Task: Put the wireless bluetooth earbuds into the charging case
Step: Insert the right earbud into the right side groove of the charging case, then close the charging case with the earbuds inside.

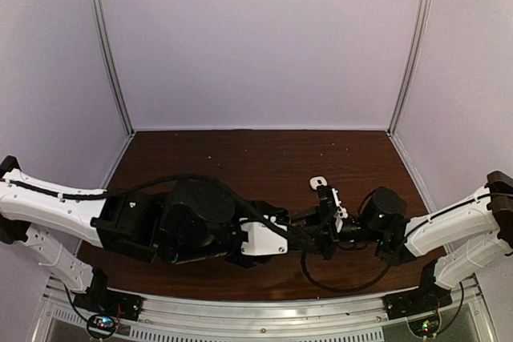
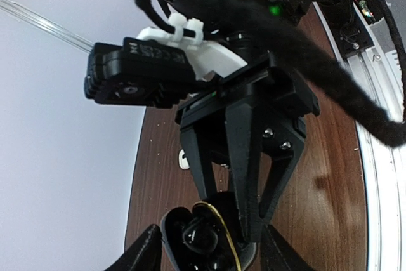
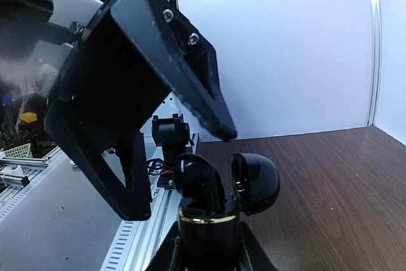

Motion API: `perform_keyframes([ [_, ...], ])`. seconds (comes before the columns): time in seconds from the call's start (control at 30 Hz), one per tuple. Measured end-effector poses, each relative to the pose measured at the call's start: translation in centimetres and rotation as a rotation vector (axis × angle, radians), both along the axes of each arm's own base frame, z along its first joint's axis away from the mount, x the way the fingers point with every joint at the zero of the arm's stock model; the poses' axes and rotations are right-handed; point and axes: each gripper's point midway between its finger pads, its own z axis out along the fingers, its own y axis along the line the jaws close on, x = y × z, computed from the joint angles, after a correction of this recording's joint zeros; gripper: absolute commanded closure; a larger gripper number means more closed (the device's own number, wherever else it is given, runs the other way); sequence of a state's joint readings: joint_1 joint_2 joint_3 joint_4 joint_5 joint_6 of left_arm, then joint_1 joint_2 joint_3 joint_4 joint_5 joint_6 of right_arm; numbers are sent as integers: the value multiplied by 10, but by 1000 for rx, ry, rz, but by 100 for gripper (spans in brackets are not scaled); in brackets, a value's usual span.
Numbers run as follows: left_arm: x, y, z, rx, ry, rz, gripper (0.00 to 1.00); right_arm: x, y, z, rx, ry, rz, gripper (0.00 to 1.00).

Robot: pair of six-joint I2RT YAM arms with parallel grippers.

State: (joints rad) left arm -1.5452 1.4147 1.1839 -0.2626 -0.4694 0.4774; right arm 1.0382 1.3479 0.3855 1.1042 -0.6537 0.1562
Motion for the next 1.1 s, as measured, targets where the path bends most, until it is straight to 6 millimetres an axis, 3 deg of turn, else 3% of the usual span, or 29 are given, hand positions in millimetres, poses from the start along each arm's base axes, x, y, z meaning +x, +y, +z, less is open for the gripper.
perform_keyframes([
  [0.13,0,3,21,-69,8,5,44,0,-1,4,17,-9,0,100],
  [0.37,3,18,70,-252,51,30,56,0,0,5,26,-11,-1,100],
  [0.53,26,37,89,-387,163,80,56,1,-1,9,40,-17,-9,100],
  [0.67,34,43,87,-433,246,92,58,3,-1,10,45,-18,-18,100],
  [0.9,20,25,69,-421,380,32,59,4,-1,10,45,-17,-26,100],
  [1.1,13,14,53,-387,436,7,53,3,0,10,45,-16,-25,100],
])
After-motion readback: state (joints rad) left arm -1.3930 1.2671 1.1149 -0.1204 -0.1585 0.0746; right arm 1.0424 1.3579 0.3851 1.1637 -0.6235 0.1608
